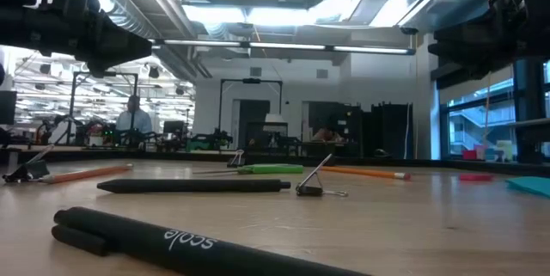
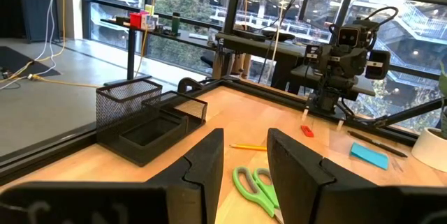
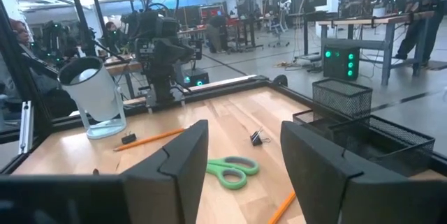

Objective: Pick and place office supplies into organizer
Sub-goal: Put the top black binder clip into the desk organizer

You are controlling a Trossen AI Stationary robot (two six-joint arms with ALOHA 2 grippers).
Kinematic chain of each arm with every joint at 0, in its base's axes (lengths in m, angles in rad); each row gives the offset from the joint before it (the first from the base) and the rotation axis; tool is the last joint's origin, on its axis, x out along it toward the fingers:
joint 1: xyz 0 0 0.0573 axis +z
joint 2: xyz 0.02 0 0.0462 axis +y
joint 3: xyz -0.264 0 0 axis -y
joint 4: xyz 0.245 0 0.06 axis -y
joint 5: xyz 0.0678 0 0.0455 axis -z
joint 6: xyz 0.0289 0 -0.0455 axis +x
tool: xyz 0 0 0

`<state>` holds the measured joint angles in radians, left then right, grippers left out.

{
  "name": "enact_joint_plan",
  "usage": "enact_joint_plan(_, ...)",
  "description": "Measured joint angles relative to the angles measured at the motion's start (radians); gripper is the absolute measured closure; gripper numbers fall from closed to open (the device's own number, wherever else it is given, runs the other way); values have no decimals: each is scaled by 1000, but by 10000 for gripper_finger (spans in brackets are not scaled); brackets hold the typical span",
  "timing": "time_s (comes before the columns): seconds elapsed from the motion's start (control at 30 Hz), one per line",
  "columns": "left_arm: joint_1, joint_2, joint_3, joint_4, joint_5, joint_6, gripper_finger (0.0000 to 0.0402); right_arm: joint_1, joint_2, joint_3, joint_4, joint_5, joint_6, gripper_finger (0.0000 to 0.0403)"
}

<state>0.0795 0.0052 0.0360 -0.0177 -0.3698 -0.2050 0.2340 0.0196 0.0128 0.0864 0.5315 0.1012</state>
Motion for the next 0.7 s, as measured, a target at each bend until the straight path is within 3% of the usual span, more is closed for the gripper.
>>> enact_joint_plan(0.7,1,0,0,0,-36,34,296,-4,0,0,0,-1,0,221)
